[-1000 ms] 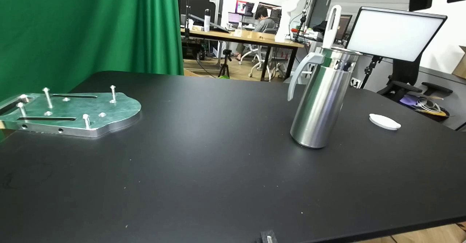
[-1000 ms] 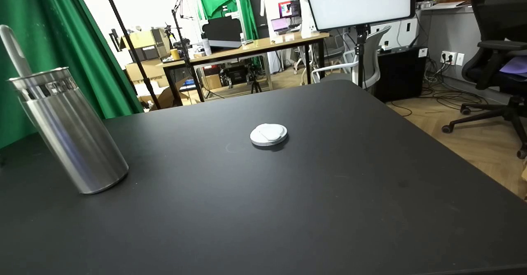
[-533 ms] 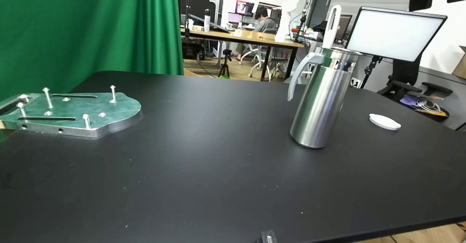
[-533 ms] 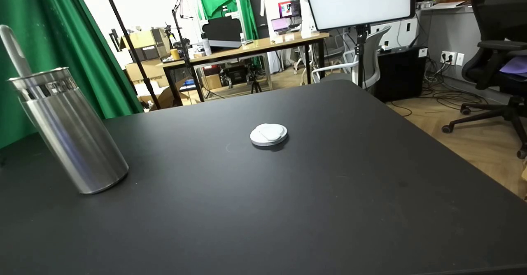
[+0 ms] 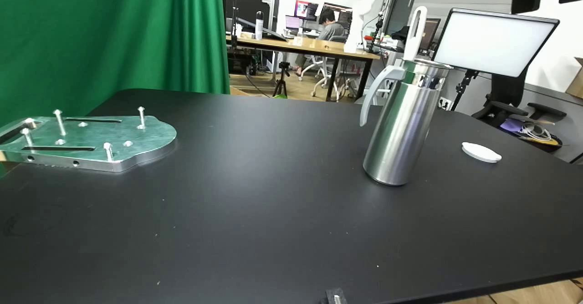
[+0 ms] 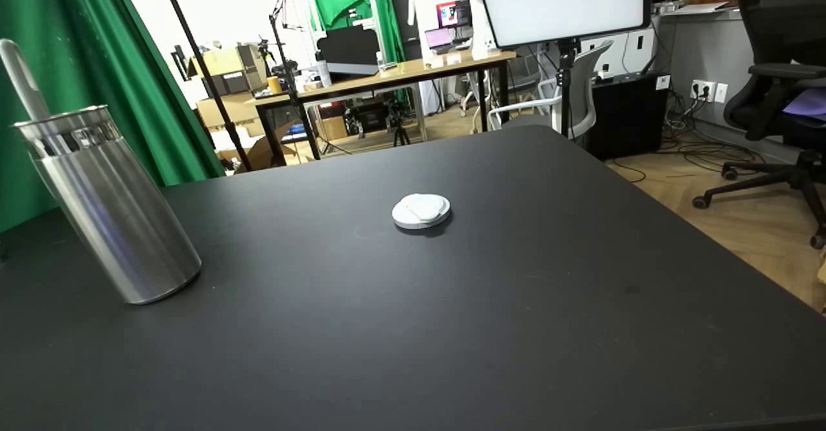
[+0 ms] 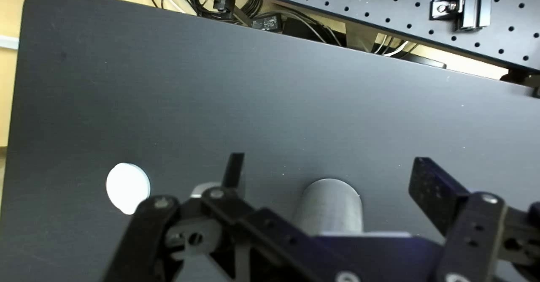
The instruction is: Scrub the inside of the flask with the brush
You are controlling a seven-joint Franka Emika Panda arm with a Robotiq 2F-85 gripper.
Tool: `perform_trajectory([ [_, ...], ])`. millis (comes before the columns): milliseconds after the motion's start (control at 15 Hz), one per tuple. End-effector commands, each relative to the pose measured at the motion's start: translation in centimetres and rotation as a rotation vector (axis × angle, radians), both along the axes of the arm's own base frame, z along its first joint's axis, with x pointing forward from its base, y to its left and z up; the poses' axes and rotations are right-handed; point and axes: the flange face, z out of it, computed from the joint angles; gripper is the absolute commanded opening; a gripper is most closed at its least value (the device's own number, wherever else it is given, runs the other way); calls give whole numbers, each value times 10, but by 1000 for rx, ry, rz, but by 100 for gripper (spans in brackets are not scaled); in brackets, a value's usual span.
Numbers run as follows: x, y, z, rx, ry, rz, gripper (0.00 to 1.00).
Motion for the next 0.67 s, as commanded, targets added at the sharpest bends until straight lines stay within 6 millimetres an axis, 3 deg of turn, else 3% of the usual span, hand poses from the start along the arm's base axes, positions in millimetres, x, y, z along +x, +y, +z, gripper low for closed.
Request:
perform_trajectory([
  [0, 11, -5, 6, -8, -65, -7, 100],
  [333, 46, -20, 14, 36, -149, -10, 100],
  [600, 77, -23, 2, 136, -134, -45, 100],
])
